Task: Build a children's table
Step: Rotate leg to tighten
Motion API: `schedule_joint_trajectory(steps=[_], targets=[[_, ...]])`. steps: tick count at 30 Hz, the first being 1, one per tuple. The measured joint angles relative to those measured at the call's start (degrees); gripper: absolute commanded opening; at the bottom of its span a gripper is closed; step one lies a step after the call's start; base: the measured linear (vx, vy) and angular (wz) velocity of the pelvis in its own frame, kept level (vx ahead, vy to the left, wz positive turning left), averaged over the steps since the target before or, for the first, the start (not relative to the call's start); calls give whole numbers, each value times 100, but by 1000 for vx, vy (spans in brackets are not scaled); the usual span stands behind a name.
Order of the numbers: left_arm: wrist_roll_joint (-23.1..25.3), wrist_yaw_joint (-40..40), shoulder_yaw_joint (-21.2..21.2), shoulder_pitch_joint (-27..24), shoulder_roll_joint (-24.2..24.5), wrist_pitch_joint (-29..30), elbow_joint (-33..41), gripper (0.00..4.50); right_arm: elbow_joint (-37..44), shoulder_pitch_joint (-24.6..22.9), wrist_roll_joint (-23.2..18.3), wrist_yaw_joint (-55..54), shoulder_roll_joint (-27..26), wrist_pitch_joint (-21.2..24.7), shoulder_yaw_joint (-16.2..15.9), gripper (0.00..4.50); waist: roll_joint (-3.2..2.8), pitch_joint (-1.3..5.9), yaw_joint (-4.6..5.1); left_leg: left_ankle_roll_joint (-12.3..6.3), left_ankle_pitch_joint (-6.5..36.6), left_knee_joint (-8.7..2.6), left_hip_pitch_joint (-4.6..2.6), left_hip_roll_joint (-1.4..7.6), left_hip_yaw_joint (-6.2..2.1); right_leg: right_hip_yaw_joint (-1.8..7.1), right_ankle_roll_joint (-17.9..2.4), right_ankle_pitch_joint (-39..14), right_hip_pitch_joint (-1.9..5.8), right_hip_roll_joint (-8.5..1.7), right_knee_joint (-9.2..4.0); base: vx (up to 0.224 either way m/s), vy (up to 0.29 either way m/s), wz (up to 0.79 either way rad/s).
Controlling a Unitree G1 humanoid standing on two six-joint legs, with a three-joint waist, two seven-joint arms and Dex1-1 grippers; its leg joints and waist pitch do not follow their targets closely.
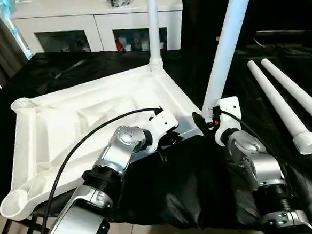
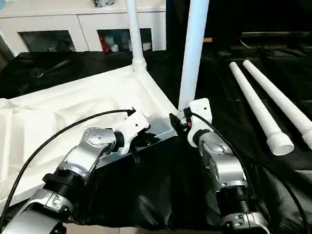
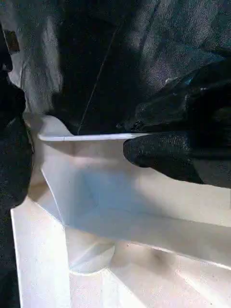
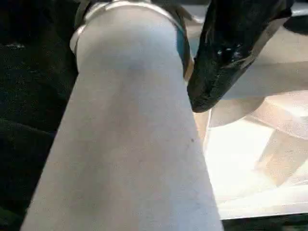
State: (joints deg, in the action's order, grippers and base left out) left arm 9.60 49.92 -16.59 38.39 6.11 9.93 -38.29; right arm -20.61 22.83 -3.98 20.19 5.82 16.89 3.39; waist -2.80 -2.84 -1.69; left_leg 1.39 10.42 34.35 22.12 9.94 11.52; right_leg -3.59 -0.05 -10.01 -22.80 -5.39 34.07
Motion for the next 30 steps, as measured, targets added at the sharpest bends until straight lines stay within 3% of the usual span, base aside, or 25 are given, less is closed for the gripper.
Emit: schedule_joint_trajectory(steps=[5, 13, 20, 21, 24, 25, 30], targets=[[-165, 679, -73, -205, 404, -290, 327, 0, 191, -139, -89, 1314, 715, -4, -444, 374, 0, 0, -14, 0, 0, -13, 2, 5, -2, -9, 9, -5, -8, 2, 3, 0, 0, 0], [-523, 1713, -70, -337, 923, -502, 502, 0, 495, -313, -326, 3039, 1515, -93, -866, 374, 3, -4, -54, -10, -5, -11, 16, 7, 1, -9, 15, -10, -19, 2, 2, 0, 0, 0], [-740, 2612, -157, -412, 1297, -677, 554, 0, 940, -494, -705, 4440, 2186, 53, -1248, 374, 7, -7, -189, -1, 0, -7, 16, 8, 1, -9, 14, -10, -17, 2, 8, 0, 0, 0], [-745, 2681, -172, -412, 1325, -708, 554, 0, 961, -494, -721, 4545, 2224, 57, -1290, 340, 7, -7, -201, -1, 0, -6, 16, 8, 2, -7, 14, -10, -16, 2, 9, 0, 0, 0], [-772, 2936, -204, -413, 1425, -765, 554, 0, 1041, -496, -739, 4861, 2388, 62, -1415, 335, 9, -7, -236, -1, 0, 0, 22, 8, 5, -5, 14, -10, -14, 0, 8, 0, 0, 0], [-785, 3023, -224, -413, 1464, -762, 560, 0, 1070, -498, -747, 4968, 2416, 66, -1456, 308, 11, -8, -239, -1, 0, 2, 22, 8, 5, -5, 14, -10, -13, 0, 8, 0, 0, 0], [-824, 3177, -247, -438, 1553, -759, 608, 0, 1157, -508, -777, 5097, 2415, 135, -1522, 283, 11, -8, -243, -1, 0, 3, 21, 9, 5, -5, 14, -10, -15, 0, 11, 0, 0, 0]])
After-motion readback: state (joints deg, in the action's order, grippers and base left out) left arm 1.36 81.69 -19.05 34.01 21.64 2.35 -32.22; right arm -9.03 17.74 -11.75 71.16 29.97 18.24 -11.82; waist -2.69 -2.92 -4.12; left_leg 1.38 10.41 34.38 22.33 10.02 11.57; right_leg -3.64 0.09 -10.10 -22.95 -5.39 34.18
